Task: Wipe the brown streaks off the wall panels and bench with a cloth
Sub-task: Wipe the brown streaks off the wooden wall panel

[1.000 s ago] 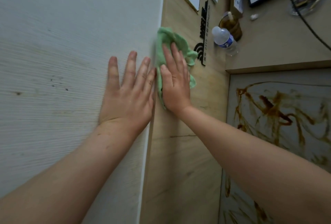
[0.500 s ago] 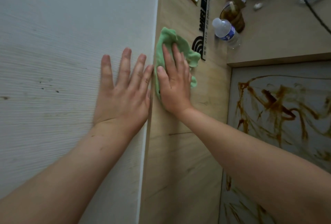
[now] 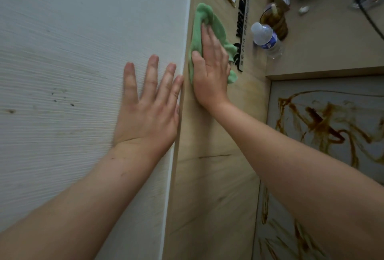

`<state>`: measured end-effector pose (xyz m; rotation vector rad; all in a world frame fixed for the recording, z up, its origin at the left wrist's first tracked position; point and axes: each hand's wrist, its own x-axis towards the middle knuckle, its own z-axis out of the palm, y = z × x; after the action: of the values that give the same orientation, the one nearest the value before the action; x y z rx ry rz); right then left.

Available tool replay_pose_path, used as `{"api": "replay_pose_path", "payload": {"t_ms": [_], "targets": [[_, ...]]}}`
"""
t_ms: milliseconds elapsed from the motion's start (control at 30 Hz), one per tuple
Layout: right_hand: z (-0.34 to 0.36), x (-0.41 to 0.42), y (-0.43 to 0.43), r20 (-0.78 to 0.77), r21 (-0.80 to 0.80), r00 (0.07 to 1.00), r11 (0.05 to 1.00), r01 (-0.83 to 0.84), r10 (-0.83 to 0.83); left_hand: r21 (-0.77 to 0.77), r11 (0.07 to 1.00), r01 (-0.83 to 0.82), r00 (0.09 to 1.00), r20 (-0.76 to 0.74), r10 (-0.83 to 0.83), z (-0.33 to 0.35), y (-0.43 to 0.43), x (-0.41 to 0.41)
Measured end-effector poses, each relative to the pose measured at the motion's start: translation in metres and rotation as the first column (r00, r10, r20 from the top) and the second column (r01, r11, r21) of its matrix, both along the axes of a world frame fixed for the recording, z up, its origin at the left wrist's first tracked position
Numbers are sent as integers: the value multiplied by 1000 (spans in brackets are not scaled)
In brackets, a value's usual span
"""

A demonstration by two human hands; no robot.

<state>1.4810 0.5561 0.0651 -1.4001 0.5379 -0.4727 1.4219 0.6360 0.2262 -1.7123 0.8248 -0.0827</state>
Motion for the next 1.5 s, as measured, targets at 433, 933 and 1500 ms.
{"api": "replay_pose_path", "payload": {"t_ms": [433, 933, 1500], "targets": [[-43, -47, 36, -296, 256, 944, 964, -68, 146, 2, 1000, -12, 1000, 0, 12, 0, -1, 0], [-36, -108, 69, -75, 67, 968, 970, -233, 238, 24, 999, -37, 999, 7, 37, 1, -4, -4], [-150, -50, 34, -274, 305, 956, 952, -20, 108, 87, 996, -33, 997, 77, 26, -13, -2, 0]]}}
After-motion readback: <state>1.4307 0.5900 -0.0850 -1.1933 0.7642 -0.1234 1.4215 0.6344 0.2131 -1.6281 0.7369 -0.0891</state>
